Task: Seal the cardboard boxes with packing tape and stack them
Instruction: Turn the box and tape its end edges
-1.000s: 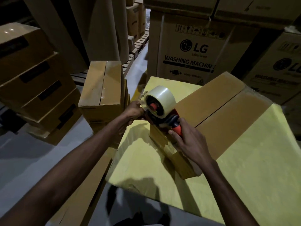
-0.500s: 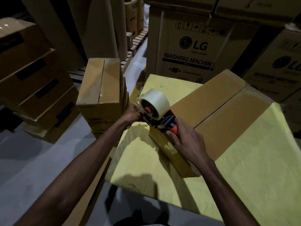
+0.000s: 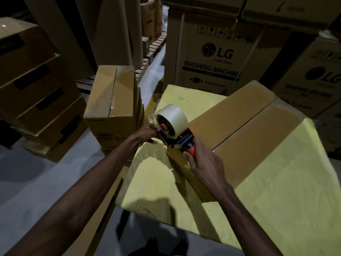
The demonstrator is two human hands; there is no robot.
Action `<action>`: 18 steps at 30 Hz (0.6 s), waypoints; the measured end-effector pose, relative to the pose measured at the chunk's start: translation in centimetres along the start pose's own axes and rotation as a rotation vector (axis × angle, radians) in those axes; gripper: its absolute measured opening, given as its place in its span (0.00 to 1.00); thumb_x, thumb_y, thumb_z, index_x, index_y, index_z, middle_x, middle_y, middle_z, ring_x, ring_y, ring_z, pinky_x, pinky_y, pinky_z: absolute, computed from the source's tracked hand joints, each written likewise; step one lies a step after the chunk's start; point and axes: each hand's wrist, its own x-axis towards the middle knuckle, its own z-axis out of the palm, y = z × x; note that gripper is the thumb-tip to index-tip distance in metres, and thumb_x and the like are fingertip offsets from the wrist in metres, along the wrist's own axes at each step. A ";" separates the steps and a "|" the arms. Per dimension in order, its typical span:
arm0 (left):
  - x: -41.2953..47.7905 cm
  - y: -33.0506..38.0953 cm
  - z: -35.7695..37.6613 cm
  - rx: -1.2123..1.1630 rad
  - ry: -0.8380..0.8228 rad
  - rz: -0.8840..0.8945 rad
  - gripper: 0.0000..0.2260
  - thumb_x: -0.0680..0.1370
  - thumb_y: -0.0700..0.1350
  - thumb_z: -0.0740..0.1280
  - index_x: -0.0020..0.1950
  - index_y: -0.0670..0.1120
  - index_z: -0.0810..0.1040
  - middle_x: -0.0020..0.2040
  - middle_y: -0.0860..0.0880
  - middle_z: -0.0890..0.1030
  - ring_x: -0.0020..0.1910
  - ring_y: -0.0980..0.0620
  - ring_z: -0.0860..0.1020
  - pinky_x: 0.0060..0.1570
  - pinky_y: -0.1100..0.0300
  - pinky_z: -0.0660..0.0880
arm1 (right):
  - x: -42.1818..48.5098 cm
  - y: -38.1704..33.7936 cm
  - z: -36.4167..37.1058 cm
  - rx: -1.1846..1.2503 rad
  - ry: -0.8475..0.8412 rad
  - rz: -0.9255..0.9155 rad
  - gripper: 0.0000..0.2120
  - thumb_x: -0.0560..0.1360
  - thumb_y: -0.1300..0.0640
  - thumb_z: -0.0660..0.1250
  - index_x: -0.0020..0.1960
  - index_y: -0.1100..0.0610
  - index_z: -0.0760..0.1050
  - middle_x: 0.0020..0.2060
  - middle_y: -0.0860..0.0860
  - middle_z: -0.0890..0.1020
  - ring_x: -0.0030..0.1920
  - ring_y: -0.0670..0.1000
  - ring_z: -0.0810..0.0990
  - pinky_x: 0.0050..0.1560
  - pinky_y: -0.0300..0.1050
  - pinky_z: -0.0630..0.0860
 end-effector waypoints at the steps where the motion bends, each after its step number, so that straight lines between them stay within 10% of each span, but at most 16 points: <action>1: -0.4 0.0 0.1 0.003 -0.051 -0.011 0.11 0.80 0.33 0.68 0.58 0.44 0.83 0.52 0.47 0.87 0.54 0.51 0.86 0.45 0.56 0.81 | 0.0 0.0 -0.1 0.011 -0.003 0.008 0.18 0.84 0.42 0.60 0.68 0.50 0.64 0.55 0.47 0.79 0.47 0.49 0.77 0.48 0.52 0.79; 12: -0.8 -1.4 1.1 -0.094 0.044 0.219 0.22 0.73 0.28 0.74 0.56 0.55 0.82 0.54 0.49 0.86 0.59 0.43 0.83 0.54 0.44 0.83 | -0.2 0.5 -0.2 0.052 -0.038 -0.013 0.20 0.83 0.42 0.61 0.71 0.49 0.63 0.56 0.49 0.80 0.50 0.51 0.78 0.47 0.54 0.79; 18: -0.6 -1.1 1.1 -0.003 -0.002 0.229 0.17 0.64 0.47 0.76 0.43 0.70 0.85 0.42 0.60 0.86 0.49 0.48 0.82 0.47 0.48 0.80 | -0.8 0.2 -0.4 0.076 -0.071 0.006 0.20 0.84 0.42 0.59 0.72 0.49 0.63 0.56 0.49 0.80 0.51 0.51 0.78 0.49 0.54 0.80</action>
